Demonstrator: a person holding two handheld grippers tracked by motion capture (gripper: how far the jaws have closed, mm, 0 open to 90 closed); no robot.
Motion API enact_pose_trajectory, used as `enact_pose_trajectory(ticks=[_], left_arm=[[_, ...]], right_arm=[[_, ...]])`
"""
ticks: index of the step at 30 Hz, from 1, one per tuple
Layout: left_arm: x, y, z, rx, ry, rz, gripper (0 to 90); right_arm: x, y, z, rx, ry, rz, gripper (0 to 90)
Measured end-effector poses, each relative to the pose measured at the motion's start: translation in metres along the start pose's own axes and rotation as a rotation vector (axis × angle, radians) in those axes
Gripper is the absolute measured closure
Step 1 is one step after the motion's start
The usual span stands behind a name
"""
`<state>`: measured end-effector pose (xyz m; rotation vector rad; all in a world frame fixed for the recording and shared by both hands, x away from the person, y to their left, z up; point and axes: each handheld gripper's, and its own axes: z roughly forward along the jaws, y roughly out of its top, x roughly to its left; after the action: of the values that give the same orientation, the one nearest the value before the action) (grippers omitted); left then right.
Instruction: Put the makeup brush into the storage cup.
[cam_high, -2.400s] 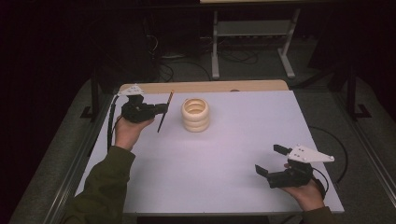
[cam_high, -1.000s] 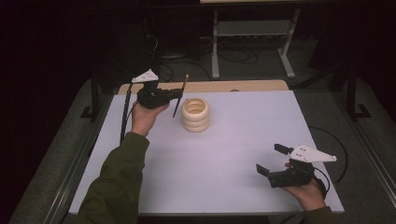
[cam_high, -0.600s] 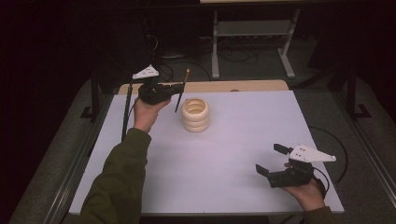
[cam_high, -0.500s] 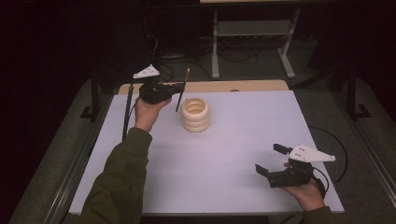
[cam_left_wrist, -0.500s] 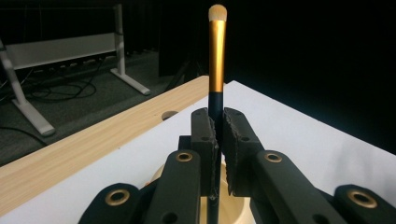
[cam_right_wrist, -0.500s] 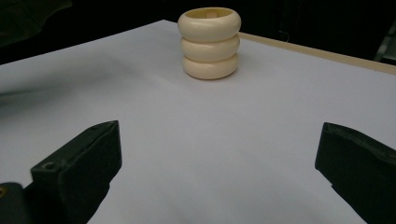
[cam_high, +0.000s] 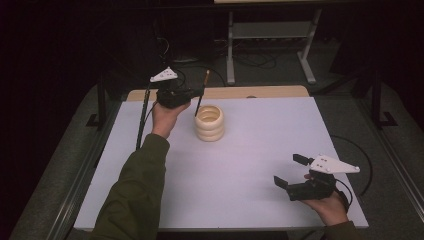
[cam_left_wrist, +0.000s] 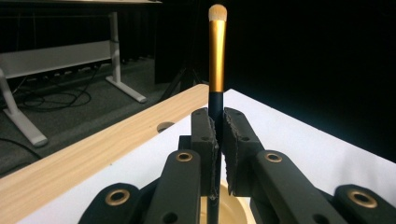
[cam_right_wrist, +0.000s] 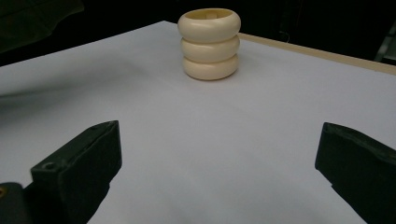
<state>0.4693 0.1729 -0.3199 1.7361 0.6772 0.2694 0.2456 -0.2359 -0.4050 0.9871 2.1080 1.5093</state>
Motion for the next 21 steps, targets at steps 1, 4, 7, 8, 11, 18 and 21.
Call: enact_pose_trajectory(ticks=[1, 4, 7, 8, 11, 18, 21], left_arm=[[0.000, 0.000, 0.001, 0.000, -0.001, 0.000, 83.6], [0.000, -0.001, 0.004, -0.004, -0.002, 0.007, 83.6], [0.001, -0.003, 0.008, 0.004, -0.003, 0.019, 83.6], [0.001, -0.004, 0.009, 0.004, -0.004, 0.022, 83.6], [0.003, -0.007, 0.013, 0.006, -0.013, 0.017, 83.6], [0.004, -0.012, 0.020, 0.029, -0.013, 0.031, 83.5], [0.004, -0.014, 0.023, 0.038, -0.012, 0.034, 83.6]], right_arm=[[0.000, 0.000, 0.000, 0.000, 0.000, -0.002, 0.0], [0.000, 0.000, -0.001, 0.000, 0.001, -0.002, 0.0], [0.000, 0.000, -0.001, 0.000, 0.001, -0.002, 0.0], [0.000, 0.000, -0.001, 0.000, 0.001, -0.001, 0.0], [0.000, 0.000, -0.001, 0.000, 0.002, -0.002, 0.0], [-0.001, 0.000, -0.001, -0.003, 0.003, -0.001, 0.0], [-0.001, 0.000, -0.001, -0.003, 0.003, 0.000, 0.0]])
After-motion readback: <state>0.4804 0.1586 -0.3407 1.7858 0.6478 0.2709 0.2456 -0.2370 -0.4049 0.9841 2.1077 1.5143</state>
